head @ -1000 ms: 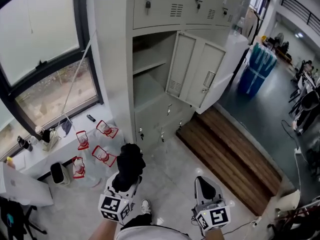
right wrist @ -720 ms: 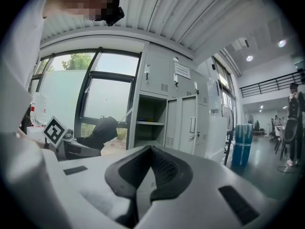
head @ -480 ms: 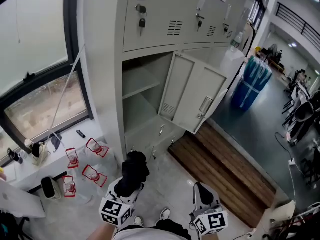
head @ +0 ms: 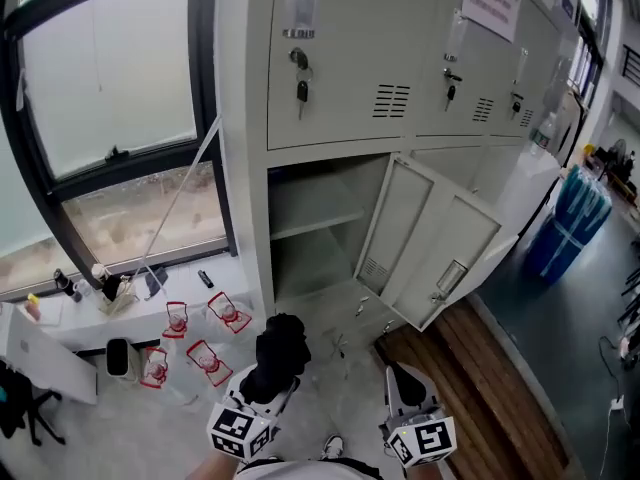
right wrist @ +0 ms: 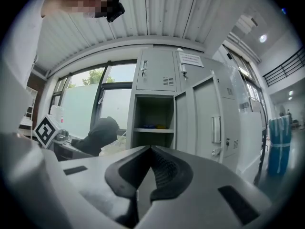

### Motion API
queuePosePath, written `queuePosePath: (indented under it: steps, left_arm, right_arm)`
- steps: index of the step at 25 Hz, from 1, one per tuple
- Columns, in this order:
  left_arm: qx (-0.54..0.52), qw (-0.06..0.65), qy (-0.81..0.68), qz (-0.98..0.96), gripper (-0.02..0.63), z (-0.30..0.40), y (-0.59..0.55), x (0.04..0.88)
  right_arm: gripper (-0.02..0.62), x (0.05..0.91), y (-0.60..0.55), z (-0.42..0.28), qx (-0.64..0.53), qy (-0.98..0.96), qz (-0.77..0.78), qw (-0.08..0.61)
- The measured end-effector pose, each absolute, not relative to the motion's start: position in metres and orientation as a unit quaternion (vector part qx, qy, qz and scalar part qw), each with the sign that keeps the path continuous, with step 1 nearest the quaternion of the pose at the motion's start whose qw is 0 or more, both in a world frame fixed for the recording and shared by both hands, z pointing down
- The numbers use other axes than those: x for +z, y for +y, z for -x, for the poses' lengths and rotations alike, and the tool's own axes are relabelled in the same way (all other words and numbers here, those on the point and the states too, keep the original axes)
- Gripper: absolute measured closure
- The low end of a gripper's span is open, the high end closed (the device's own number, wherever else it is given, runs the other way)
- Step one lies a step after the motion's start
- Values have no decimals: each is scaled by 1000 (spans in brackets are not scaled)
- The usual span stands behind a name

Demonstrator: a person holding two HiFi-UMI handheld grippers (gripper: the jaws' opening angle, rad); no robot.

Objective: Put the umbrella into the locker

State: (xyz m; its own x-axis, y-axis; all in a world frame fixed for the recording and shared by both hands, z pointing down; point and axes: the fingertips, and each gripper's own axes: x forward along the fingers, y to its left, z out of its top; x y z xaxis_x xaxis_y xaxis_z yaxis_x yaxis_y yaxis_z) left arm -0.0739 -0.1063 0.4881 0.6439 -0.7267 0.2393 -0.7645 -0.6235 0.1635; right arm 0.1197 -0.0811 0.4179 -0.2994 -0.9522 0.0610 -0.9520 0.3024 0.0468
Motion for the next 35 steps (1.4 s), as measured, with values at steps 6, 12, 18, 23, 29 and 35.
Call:
queuePosePath:
  steps: [6, 12, 18, 23, 29, 35]
  left_arm:
    - [89, 134, -470, -868, 379, 59, -111, 496]
    - [100, 141, -511, -842, 378, 60, -106, 505]
    - [118, 138, -535, -825, 377, 69, -111, 510]
    - [122, 137, -531, -827, 377, 62, -123, 510]
    - [134, 142, -517, -833, 377, 49, -140, 515]
    - [153, 131, -503, -841, 376, 31, -178, 513]
  right_arm:
    - [580, 431, -117, -128, 16, -848, -528, 31]
    - [580, 448, -141, -125, 31, -874, -484, 33]
    - [580, 452, -148, -111, 34, -889, -456, 32]
    - [580, 454, -151, -118, 36, -885, -463, 34]
    - [580, 460, -150, -132, 45, -877, -477, 39]
    - [580, 461, -154, -140, 44, -877, -478, 40]
